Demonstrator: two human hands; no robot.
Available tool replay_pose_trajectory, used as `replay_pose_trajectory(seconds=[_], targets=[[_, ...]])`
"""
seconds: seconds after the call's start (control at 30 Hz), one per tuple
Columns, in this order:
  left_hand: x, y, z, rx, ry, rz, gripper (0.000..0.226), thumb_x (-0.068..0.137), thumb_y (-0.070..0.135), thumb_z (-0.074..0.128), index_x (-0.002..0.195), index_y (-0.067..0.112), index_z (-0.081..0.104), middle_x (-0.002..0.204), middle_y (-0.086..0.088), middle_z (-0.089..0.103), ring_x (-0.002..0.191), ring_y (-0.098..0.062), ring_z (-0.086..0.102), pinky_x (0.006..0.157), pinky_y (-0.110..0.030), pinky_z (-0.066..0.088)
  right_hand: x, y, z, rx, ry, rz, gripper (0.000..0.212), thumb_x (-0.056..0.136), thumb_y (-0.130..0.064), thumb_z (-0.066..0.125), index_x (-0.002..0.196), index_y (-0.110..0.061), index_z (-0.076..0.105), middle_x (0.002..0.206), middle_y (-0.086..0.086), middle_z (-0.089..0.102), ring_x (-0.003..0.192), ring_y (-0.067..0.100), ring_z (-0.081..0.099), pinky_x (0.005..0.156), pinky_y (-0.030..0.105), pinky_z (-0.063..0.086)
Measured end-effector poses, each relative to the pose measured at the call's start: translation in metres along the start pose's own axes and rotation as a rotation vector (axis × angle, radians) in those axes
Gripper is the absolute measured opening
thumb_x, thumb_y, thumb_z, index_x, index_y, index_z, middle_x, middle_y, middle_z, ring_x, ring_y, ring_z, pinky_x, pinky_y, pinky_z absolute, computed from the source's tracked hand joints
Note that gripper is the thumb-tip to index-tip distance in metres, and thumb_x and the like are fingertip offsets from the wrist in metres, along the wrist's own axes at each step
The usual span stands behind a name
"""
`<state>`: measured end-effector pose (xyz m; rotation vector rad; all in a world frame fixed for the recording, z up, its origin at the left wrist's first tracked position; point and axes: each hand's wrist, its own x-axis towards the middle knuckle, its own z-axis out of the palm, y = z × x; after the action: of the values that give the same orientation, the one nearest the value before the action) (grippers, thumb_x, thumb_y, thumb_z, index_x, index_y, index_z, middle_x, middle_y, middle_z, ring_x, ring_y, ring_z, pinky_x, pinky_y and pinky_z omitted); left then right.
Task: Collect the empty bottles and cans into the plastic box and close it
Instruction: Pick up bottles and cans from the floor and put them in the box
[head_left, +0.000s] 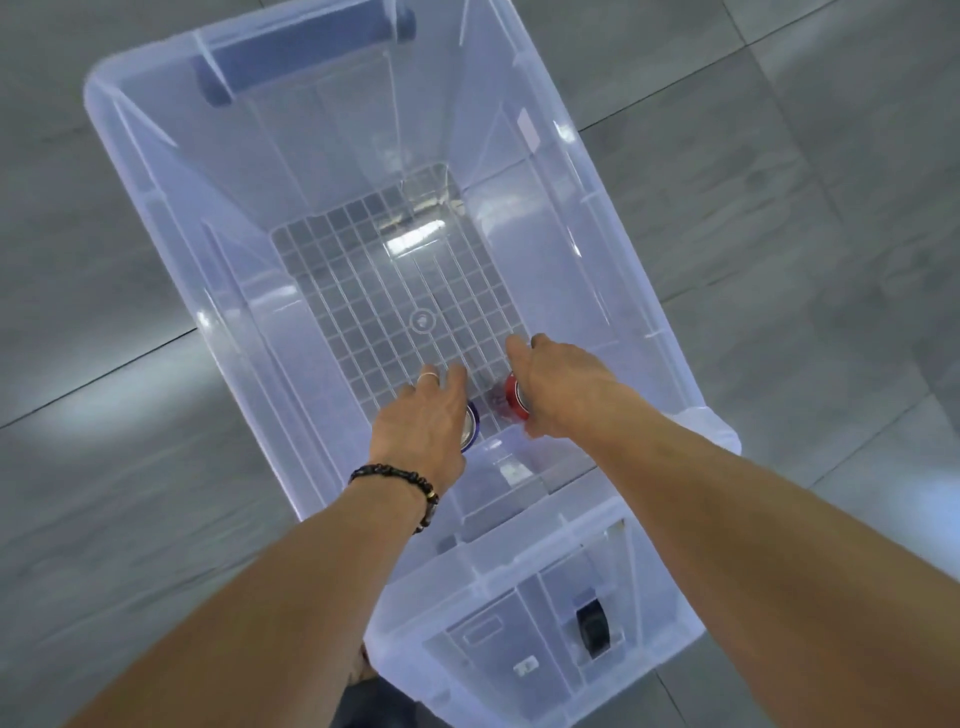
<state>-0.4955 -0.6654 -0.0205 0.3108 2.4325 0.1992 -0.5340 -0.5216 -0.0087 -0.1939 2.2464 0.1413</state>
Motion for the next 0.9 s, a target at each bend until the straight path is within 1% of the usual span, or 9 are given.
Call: replay_pose_trajectory(seconds=[0.13,0.2,0.27,0.33,0.5,0.6,0.73,0.8,0.9], targets=[[-0.005,-0.001,-0.002,-0.009,-0.028,0.016,0.082,0.07,0.027,0.08,0.131,0.017,0.028,0.126,-0.01,0.045,0.101,-0.029,0.057,0.074,-0.036,0.053,-0.004,0.0,-0.003,-0.001,-0.03,-0.014,0.088,0.065,-0.029,0.087,0.134,-0.019,0.033,0.122,0.011,0.048,0.103,0.031,0.058,0.072,0.037,0.047],[-0.01,-0.003,-0.007,-0.019,-0.014,0.032,0.078,0.07,0.029,0.079,0.129,0.017,0.029,0.122,-0.009,0.046,0.098,-0.027,0.056,0.07,-0.034,0.051,-0.013,0.001,-0.008,0.03,-0.008,-0.029,0.086,0.066,-0.032,0.085,0.134,-0.018,0.034,0.12,0.01,0.048,0.104,0.03,0.056,0.069,0.036,0.046],[-0.017,-0.006,-0.019,-0.045,0.013,0.035,0.069,0.071,0.031,0.077,0.123,0.017,0.033,0.114,-0.006,0.048,0.095,-0.025,0.053,0.064,-0.033,0.047,-0.026,0.003,-0.016,0.082,0.052,-0.06,0.078,0.069,-0.034,0.082,0.131,-0.016,0.037,0.117,0.01,0.049,0.102,0.029,0.054,0.067,0.035,0.043],[-0.028,-0.008,-0.035,-0.078,0.04,0.036,0.059,0.075,0.031,0.072,0.119,0.016,0.037,0.11,-0.006,0.05,0.096,-0.025,0.051,0.064,-0.034,0.045,-0.043,0.005,-0.03,0.173,0.12,-0.084,0.069,0.075,-0.035,0.075,0.131,-0.015,0.04,0.115,0.008,0.05,0.101,0.028,0.052,0.069,0.035,0.043],[-0.077,0.012,-0.093,-0.155,0.123,0.107,0.047,0.084,0.038,0.058,0.123,0.017,0.04,0.112,-0.003,0.05,0.104,-0.023,0.049,0.076,-0.033,0.045,-0.113,0.024,-0.08,0.369,0.299,-0.119,0.061,0.082,-0.034,0.066,0.133,-0.015,0.039,0.119,0.007,0.05,0.107,0.028,0.05,0.077,0.037,0.046],[-0.122,0.044,-0.127,-0.167,0.135,0.18,0.044,0.085,0.043,0.057,0.122,0.023,0.041,0.109,0.002,0.049,0.101,-0.02,0.049,0.079,-0.033,0.047,-0.171,0.053,-0.106,0.473,0.392,-0.086,0.066,0.082,-0.036,0.067,0.137,-0.015,0.036,0.127,0.009,0.049,0.111,0.031,0.05,0.088,0.043,0.048],[-0.183,0.108,-0.162,-0.21,0.153,0.24,0.041,0.086,0.047,0.056,0.12,0.031,0.039,0.104,0.01,0.042,0.094,-0.014,0.046,0.077,-0.03,0.045,-0.263,0.109,-0.12,0.575,0.504,-0.024,0.075,0.081,-0.041,0.067,0.143,-0.02,0.03,0.137,0.005,0.045,0.12,0.029,0.047,0.094,0.042,0.045],[-0.212,0.148,-0.172,-0.204,0.164,0.264,0.045,0.087,0.046,0.054,0.126,0.031,0.037,0.111,0.009,0.045,0.101,-0.014,0.048,0.083,-0.031,0.046,-0.314,0.142,-0.115,0.604,0.558,0.012,0.076,0.081,-0.041,0.067,0.144,-0.021,0.031,0.138,0.005,0.043,0.123,0.029,0.045,0.097,0.044,0.045],[-0.253,0.216,-0.178,-0.187,0.162,0.292,0.052,0.089,0.046,0.052,0.134,0.029,0.032,0.131,0.007,0.042,0.112,-0.013,0.047,0.091,-0.03,0.044,-0.387,0.194,-0.096,0.636,0.609,0.056,0.076,0.081,-0.042,0.067,0.144,-0.023,0.03,0.139,0.003,0.042,0.126,0.026,0.044,0.098,0.042,0.043]])
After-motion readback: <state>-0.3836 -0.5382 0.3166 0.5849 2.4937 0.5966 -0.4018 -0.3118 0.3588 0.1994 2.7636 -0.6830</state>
